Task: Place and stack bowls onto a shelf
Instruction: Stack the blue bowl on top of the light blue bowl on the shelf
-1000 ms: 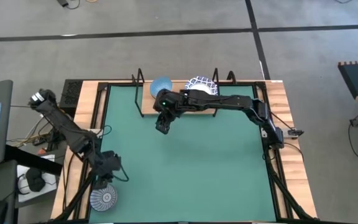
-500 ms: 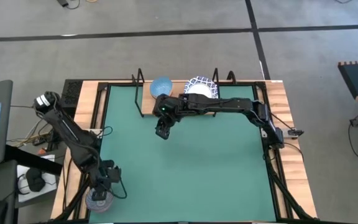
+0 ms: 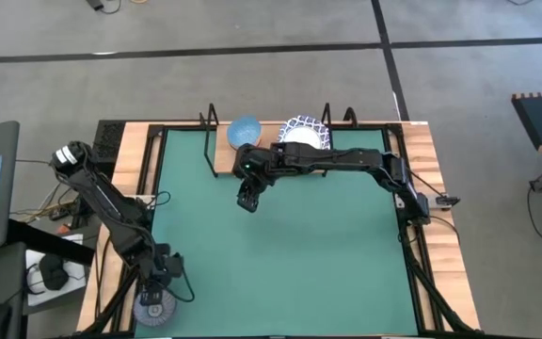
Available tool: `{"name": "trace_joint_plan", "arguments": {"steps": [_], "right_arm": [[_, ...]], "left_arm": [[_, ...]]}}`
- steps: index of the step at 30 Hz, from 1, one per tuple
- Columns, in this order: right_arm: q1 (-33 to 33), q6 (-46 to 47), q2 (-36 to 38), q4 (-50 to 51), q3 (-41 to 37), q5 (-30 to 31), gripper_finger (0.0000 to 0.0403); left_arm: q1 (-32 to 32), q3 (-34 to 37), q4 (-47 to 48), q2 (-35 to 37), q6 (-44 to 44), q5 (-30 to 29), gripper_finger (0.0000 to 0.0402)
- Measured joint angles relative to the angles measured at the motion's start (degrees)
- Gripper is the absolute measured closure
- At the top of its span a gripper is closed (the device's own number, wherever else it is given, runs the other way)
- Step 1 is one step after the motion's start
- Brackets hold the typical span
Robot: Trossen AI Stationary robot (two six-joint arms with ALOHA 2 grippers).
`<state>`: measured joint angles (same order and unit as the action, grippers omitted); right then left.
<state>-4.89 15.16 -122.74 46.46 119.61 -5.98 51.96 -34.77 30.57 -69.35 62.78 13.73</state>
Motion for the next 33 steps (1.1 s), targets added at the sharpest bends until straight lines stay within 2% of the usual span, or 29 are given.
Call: {"name": "trace_joint_plan", "arguments": {"steps": [5, 10, 13, 15, 19, 21, 24, 29, 33], "right_arm": [[0.0, 0.0, 0.0, 0.0, 0.0, -0.1, 0.0195], [-0.1, 0.0, 0.0, 0.0, 0.0, -0.1, 0.0195], [-0.1, 0.0, -0.1, -0.1, 0.0, -0.1, 0.0195], [-0.1, 0.1, -0.1, 0.0, 0.0, -0.1, 0.0195], [-0.9, 2.9, 0.0, 3.1, 0.0, -0.1, 0.0195], [-1.4, 3.2, 1.0, 5.9, -0.2, 0.0, 0.0195], [-2.1, 3.0, 3.5, 6.2, -0.1, 0.1, 0.0195], [-3.0, 1.8, 8.5, 6.2, -0.1, 0.1, 0.0195], [-4.1, 1.5, 11.2, 6.0, -0.1, 3.3, 0.0195]], "left_arm": [[0.3, -0.5, 0.1, 0.0, 1.1, 5.0, 0.0348], [1.3, -0.5, 0.4, 0.0, 1.3, 4.9, 0.0318], [2.1, 0.0, 1.2, -0.1, 1.3, 2.0, 0.0314], [2.3, 0.3, 4.3, -0.1, 3.2, -0.8, 0.0326], [0.9, 0.2, 7.8, 0.0, 5.4, -4.2, 0.0385], [-0.5, -0.8, 8.6, 0.1, 5.7, -5.7, 0.0392], [-3.6, -3.2, 12.5, 0.1, 4.3, -11.6, 0.0398], [-11.1, -8.5, 21.7, 0.1, 0.1, -27.3, 0.0401], [-18.6, -12.3, 25.7, 0.0, -3.6, -39.2, 0.0401]]}}
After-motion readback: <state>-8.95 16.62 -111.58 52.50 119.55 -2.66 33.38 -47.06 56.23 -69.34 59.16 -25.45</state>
